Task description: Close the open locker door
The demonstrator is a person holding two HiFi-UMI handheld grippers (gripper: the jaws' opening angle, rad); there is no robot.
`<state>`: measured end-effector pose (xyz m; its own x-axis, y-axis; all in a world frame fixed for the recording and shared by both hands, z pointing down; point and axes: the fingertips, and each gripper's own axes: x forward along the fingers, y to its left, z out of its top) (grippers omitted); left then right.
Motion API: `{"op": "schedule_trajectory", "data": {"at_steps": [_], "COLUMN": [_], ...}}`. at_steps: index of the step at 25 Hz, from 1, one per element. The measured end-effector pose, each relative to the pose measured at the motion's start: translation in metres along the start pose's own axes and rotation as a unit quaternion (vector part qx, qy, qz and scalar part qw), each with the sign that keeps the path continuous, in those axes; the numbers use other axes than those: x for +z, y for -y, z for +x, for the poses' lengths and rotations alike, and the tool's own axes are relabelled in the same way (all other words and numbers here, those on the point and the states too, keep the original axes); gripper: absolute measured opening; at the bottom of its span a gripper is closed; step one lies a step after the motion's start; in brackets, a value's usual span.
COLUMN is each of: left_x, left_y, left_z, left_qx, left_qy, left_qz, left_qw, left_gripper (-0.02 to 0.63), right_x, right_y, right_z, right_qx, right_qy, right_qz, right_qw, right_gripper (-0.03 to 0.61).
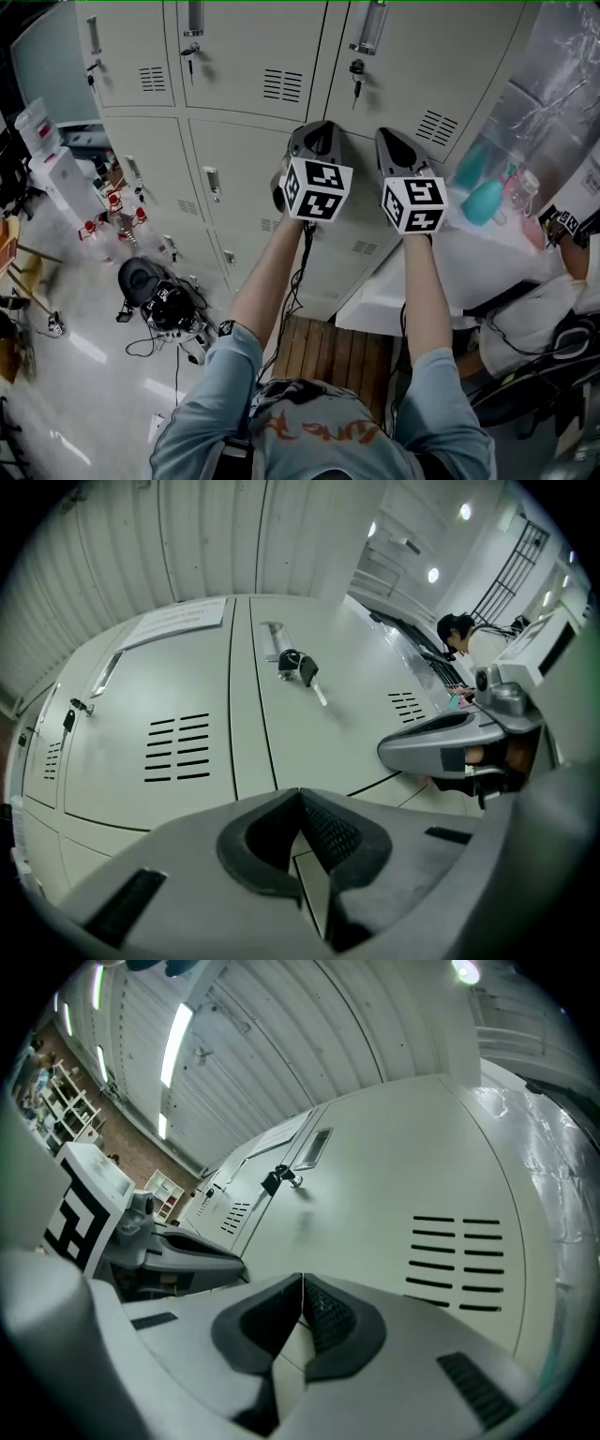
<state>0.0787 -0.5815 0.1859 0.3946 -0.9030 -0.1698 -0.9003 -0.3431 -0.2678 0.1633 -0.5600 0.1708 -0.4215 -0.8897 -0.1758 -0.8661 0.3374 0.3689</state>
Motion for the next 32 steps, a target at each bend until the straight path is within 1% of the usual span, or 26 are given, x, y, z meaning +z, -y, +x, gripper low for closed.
{"op": "schedule_trajectory", "data": {"at_steps": [3, 5, 7, 11, 16, 20, 26, 29, 32], "left_x": [-0.003, -0.003, -0.006, -0.011, -0.024, -0.035, -0.060, -0.075, -0.089], "left_y": [0.003, 0.008, 0.010, 0.013, 0.020, 0.026, 0.038, 0.041, 0.049], "left_z": [-0.008, -0.021, -0.034, -0.056, -0.086, -0.112, -0.146, -0.158, -0.171], "left_qx": [-0.004, -0.005, 0.000, 0.004, 0.014, 0.022, 0.034, 0.051, 0.051], "left_qy": [-0.009, -0.003, -0.002, -0.005, -0.019, -0.024, -0.037, -0.051, -0.052], "left_qz": [0.001, 0.004, -0.003, -0.019, -0.036, -0.047, -0.054, -0.057, -0.070], "left_qw": [1.0000, 1.0000, 1.0000, 0.9998, 0.9991, 0.9984, 0.9973, 0.9957, 0.9949], "left_gripper": [0.021, 0.021, 0.021, 0.021, 0.021, 0.021, 0.021, 0.021, 0.021], "right_x": [-0.002, -0.001, 0.001, 0.002, -0.007, -0.014, -0.044, -0.062, -0.080], "right_y": [-0.003, -0.006, -0.008, -0.013, -0.027, -0.036, -0.046, -0.051, -0.055], "right_z": [-0.004, -0.015, -0.026, -0.046, -0.072, -0.097, -0.138, -0.157, -0.176], "right_qx": [0.000, 0.005, 0.007, 0.001, 0.003, -0.001, -0.023, -0.034, -0.049], "right_qy": [-0.003, 0.010, 0.018, 0.024, 0.022, 0.028, 0.017, 0.003, -0.014], "right_qz": [0.018, 0.040, 0.057, 0.074, 0.070, 0.093, 0.139, 0.149, 0.161], "right_qw": [1.000, 0.999, 0.998, 0.997, 0.997, 0.995, 0.990, 0.988, 0.986], "right_gripper": [0.029, 0.029, 0.029, 0.029, 0.029, 0.029, 0.029, 0.029, 0.029]}}
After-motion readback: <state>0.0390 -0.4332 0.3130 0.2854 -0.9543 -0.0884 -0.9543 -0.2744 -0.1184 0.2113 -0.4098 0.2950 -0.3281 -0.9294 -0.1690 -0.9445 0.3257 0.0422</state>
